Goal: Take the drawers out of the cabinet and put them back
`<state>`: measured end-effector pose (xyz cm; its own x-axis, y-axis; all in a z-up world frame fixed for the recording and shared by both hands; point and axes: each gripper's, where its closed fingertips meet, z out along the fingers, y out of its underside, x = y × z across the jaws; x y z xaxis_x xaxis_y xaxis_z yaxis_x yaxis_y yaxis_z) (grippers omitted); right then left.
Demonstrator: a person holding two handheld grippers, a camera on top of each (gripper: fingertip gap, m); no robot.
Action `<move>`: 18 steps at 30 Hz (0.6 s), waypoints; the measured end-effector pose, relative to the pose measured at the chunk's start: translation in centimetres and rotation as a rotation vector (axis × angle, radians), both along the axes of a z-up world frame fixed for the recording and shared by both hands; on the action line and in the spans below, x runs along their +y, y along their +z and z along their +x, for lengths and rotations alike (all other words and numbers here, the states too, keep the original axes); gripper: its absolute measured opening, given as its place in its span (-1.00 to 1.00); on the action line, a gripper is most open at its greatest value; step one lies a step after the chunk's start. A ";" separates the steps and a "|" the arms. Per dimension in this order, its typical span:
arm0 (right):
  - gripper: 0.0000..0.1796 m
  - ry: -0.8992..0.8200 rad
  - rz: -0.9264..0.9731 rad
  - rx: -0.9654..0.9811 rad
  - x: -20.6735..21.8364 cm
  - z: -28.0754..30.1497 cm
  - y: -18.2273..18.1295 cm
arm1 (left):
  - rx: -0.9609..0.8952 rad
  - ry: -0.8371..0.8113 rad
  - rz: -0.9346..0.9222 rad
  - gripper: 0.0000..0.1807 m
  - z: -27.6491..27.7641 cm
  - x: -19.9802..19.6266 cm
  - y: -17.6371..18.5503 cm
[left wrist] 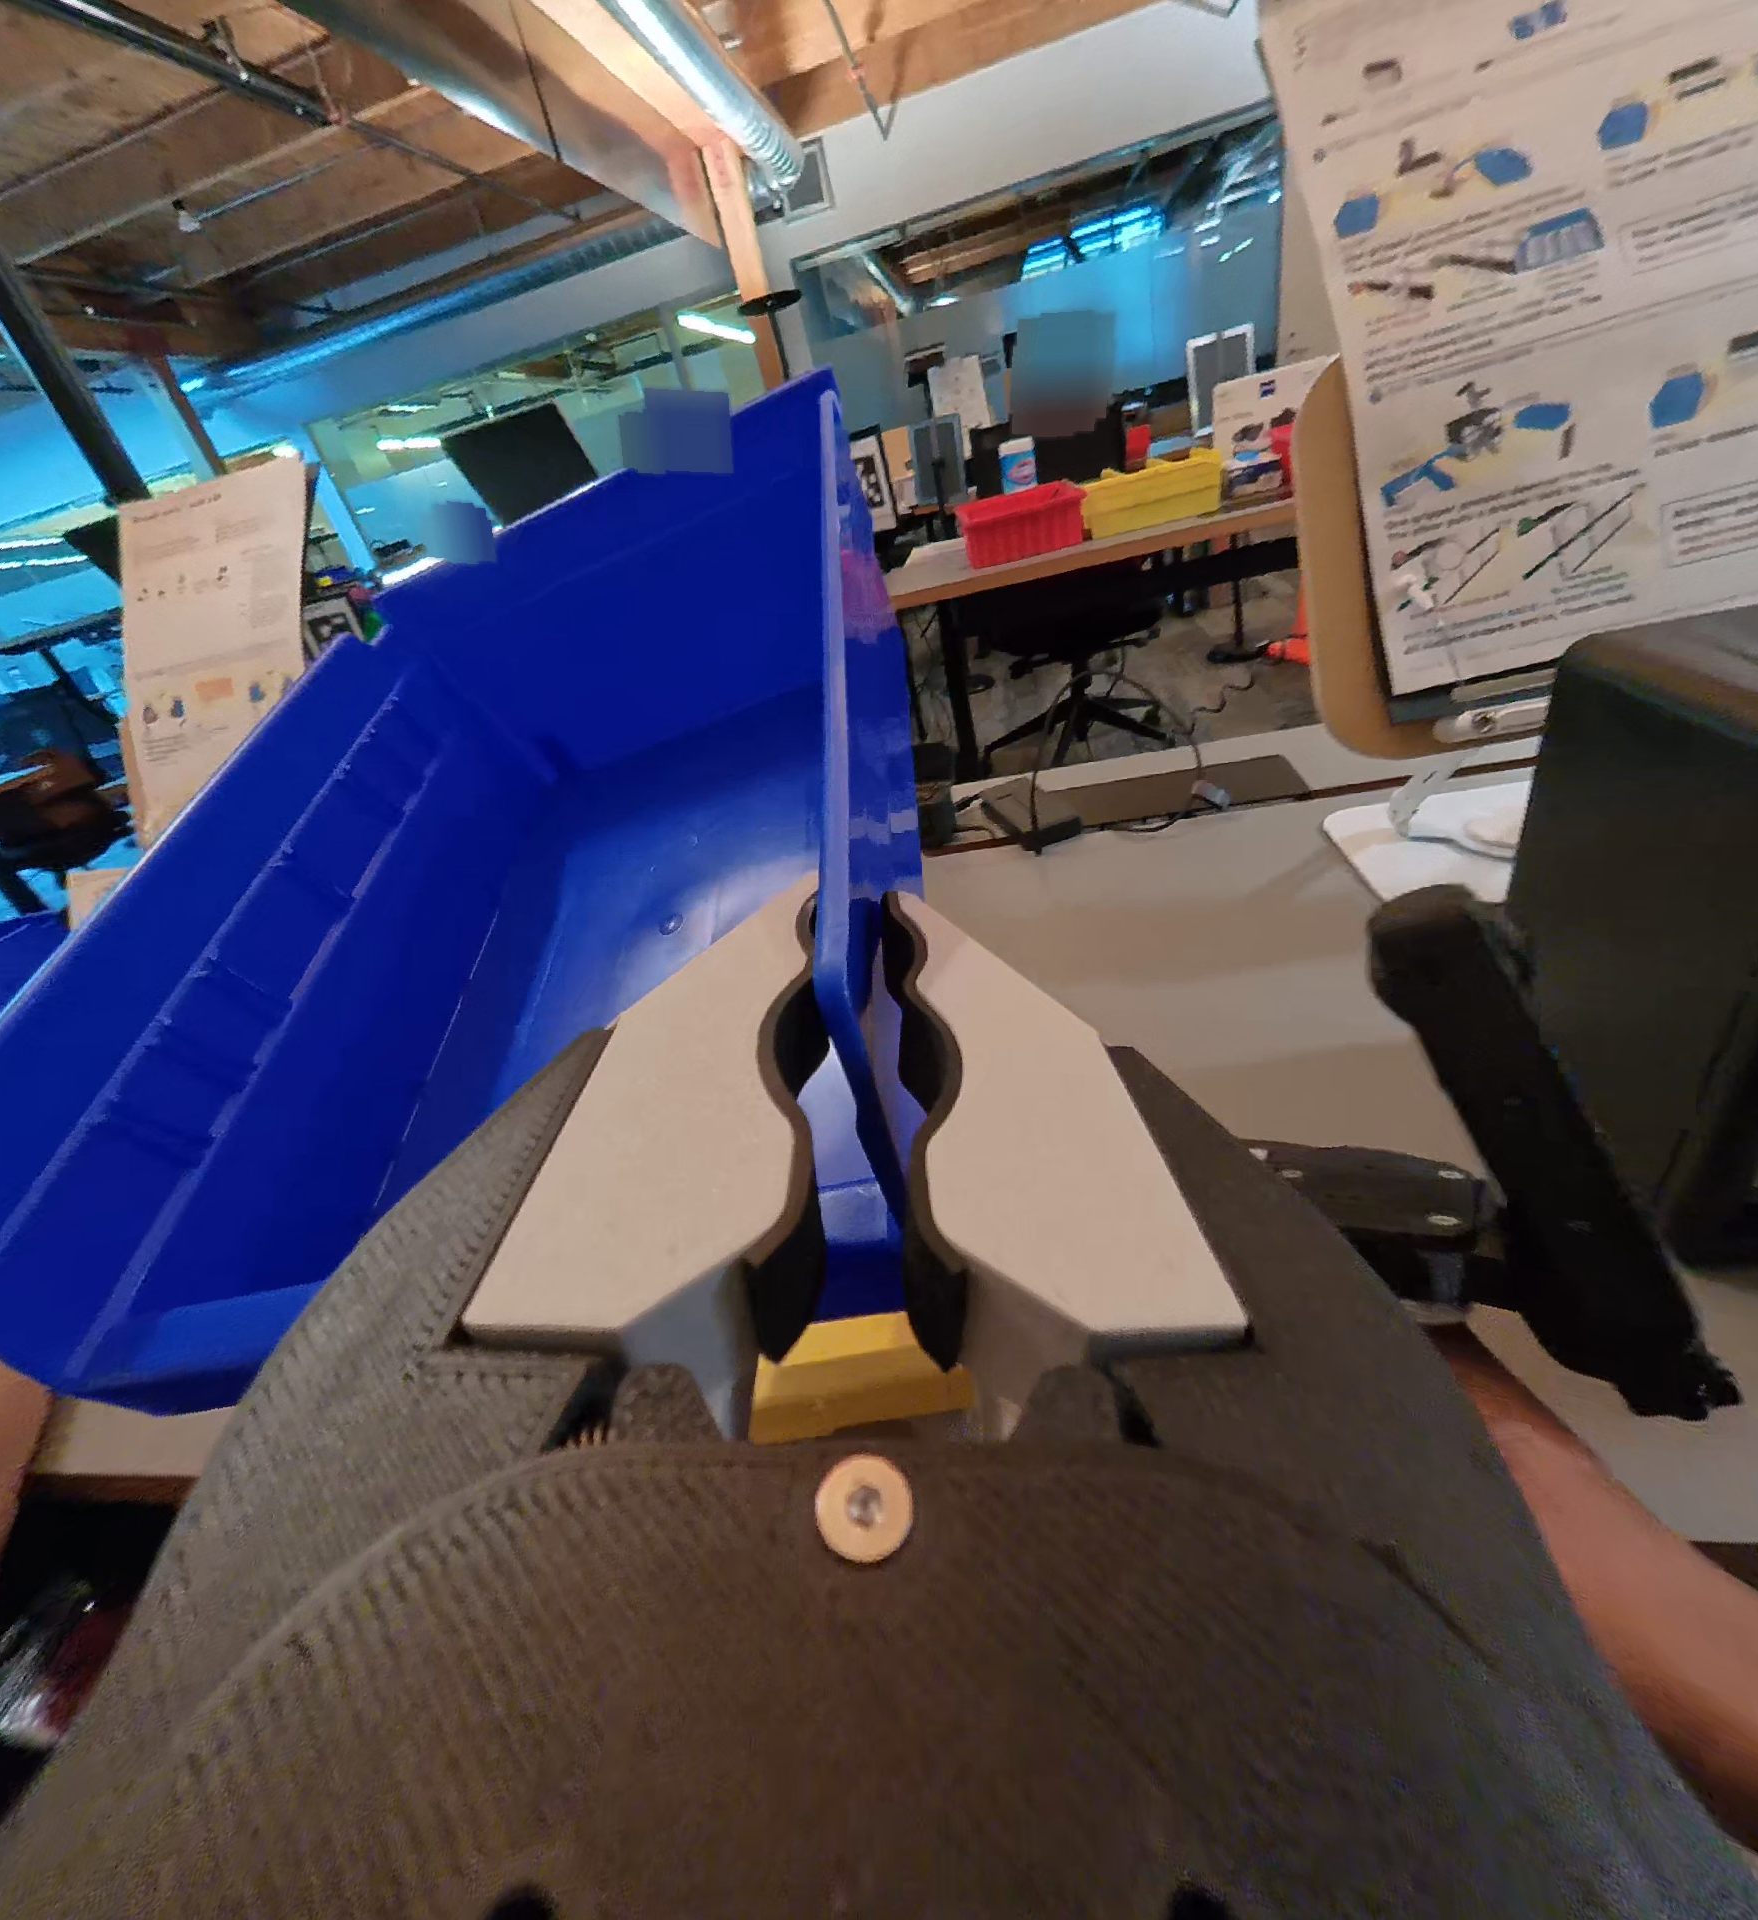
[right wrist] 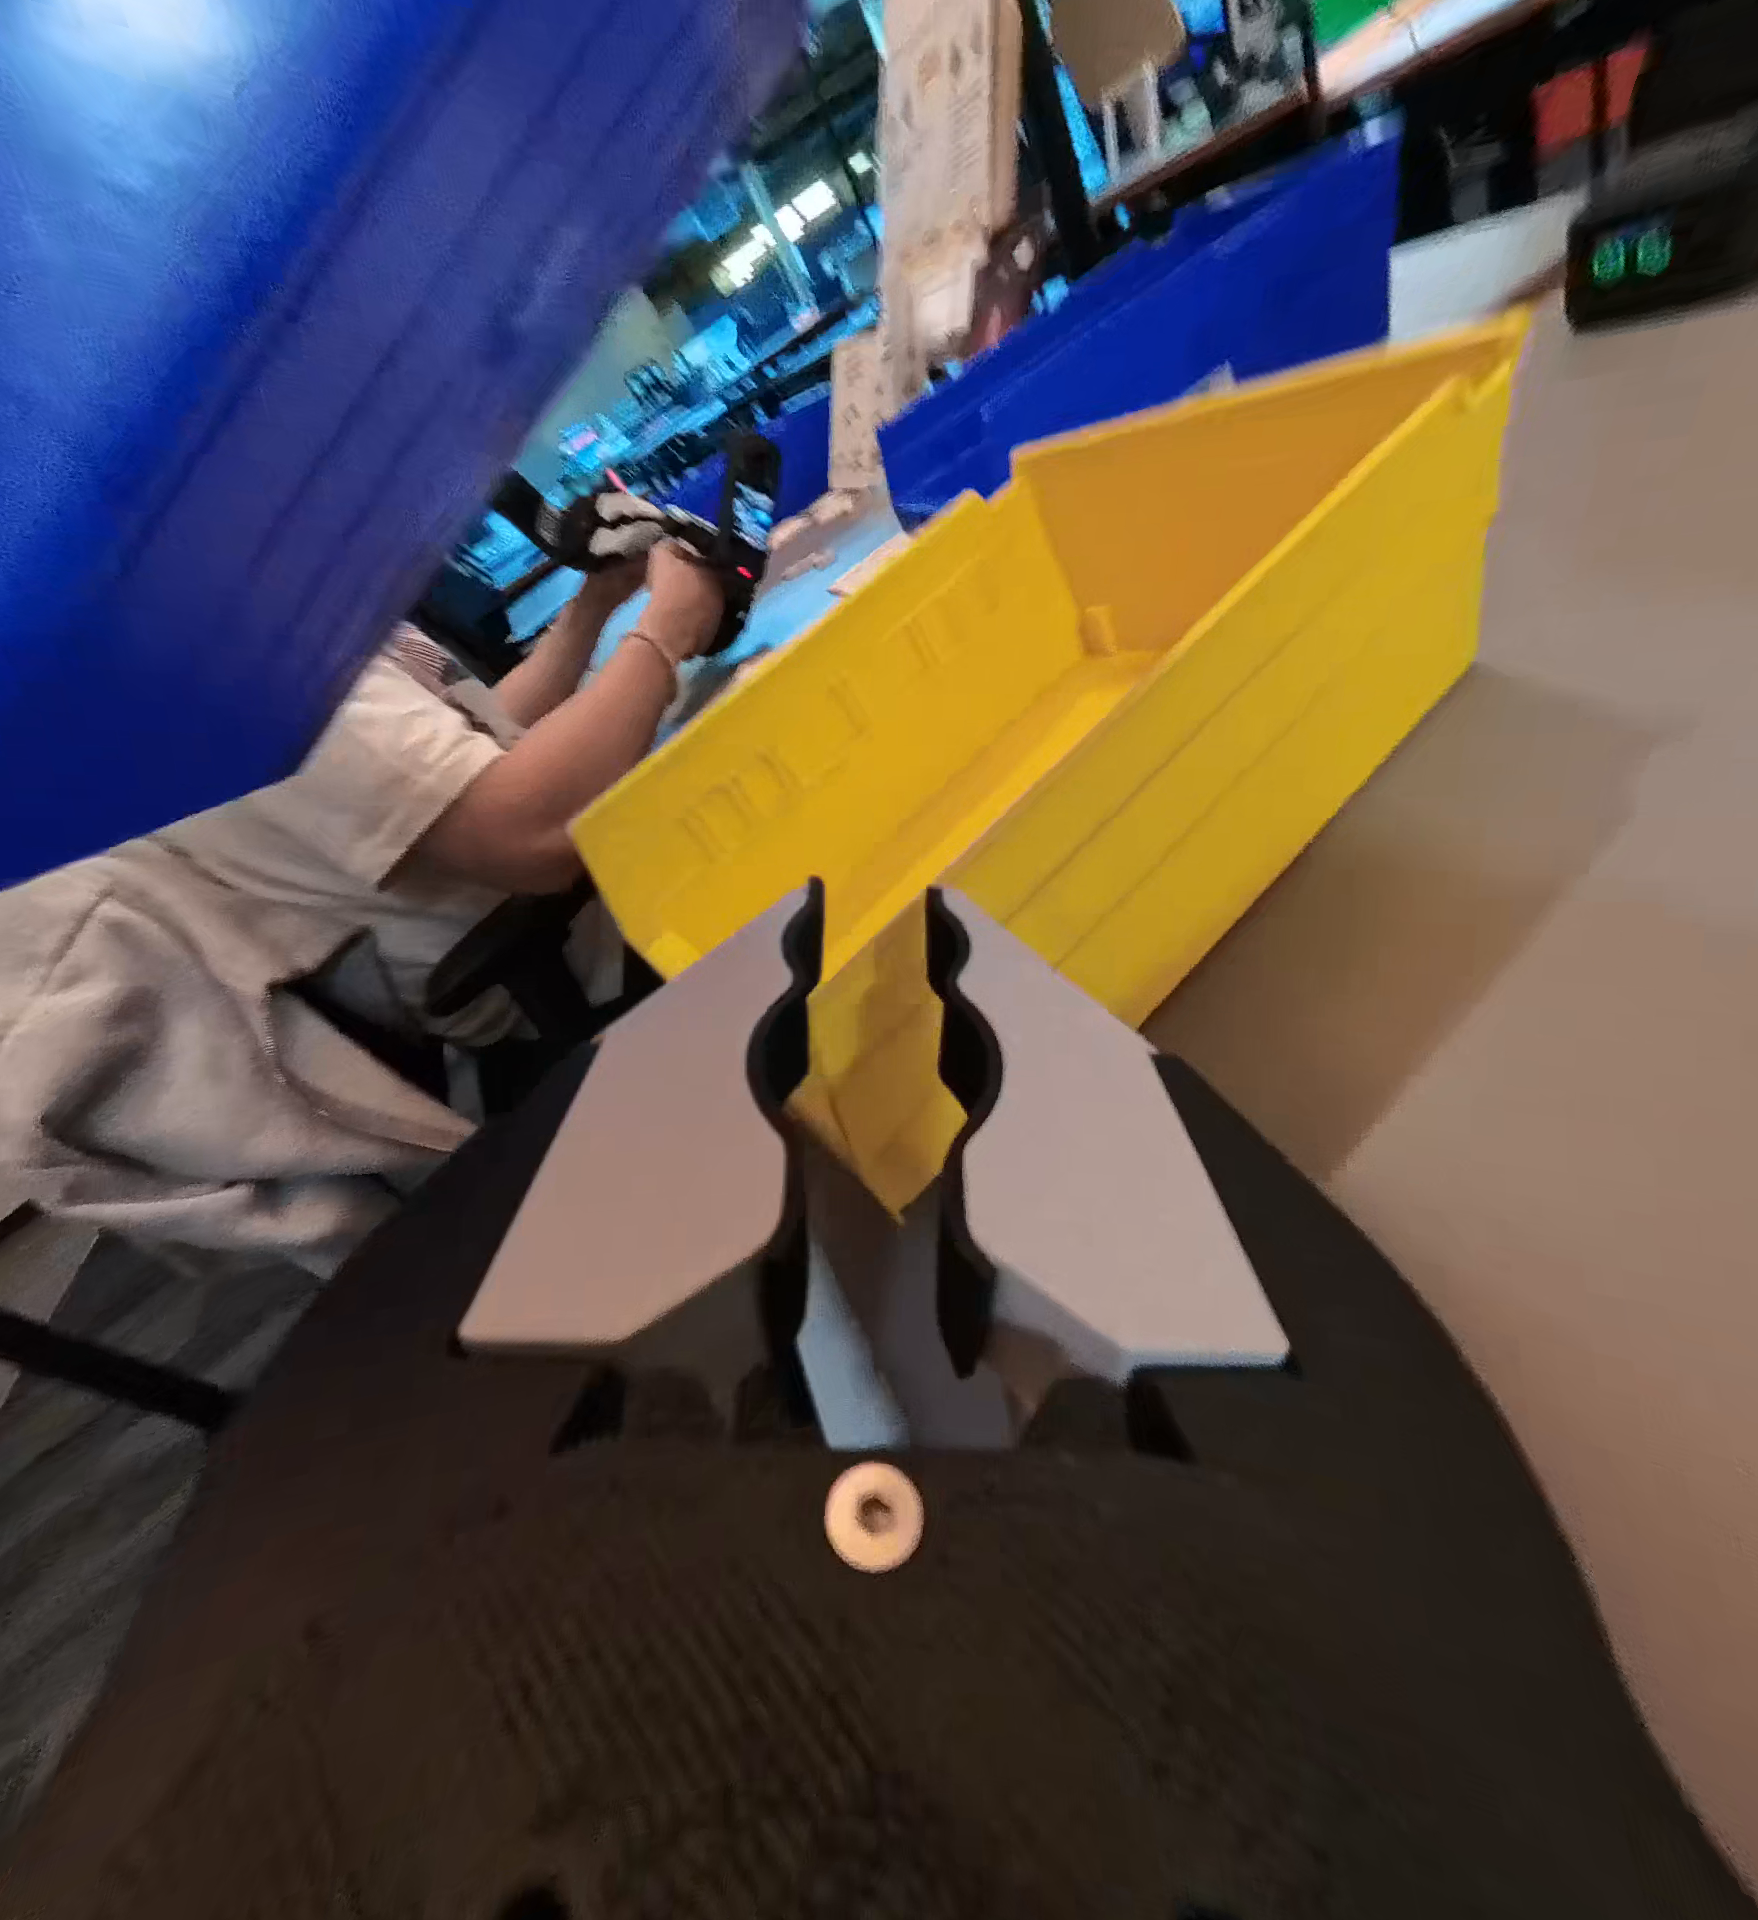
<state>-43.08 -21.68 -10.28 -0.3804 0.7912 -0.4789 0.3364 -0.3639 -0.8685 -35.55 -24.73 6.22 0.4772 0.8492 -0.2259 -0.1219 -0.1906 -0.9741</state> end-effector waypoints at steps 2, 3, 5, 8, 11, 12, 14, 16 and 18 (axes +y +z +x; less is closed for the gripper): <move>-0.72 0.027 0.012 0.086 1.1 2.3 2.4 | 0.013 -0.030 0.013 -0.99 0.8 0.6 0.6; -0.68 0.049 0.026 0.123 1.7 3.8 3.7 | 0.021 -0.046 0.018 -0.99 1.2 0.9 0.9; -0.61 0.112 0.055 0.172 2.7 7.7 6.0 | 0.049 -0.080 0.032 -0.99 2.3 1.7 1.8; -0.55 0.194 0.129 0.234 4.9 14.6 8.7 | 0.096 -0.160 0.058 -1.00 4.8 3.6 3.4; -0.47 0.169 0.263 0.309 9.1 20.7 10.3 | 0.127 -0.264 0.055 -0.99 8.0 6.4 5.0; -0.43 0.153 0.316 0.336 10.8 22.3 10.7 | 0.133 -0.311 0.060 -0.99 9.3 7.6 5.6; -0.41 0.144 0.416 0.374 13.9 25.3 11.1 | 0.139 -0.428 0.064 -0.99 12.0 10.4 6.7; -0.43 0.114 0.412 0.402 17.0 28.4 12.0 | 0.129 -0.570 0.072 -0.99 15.1 13.6 7.9; -0.42 0.053 0.325 0.455 20.4 31.9 13.8 | 0.111 -0.727 0.091 -1.00 18.5 17.0 9.4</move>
<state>-11.16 -1.33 3.57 -0.5347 0.8450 0.0079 -0.0881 -0.0464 -0.9950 -17.08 -7.76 15.60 0.9046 0.3452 -0.2499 -0.2858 0.0566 -0.9566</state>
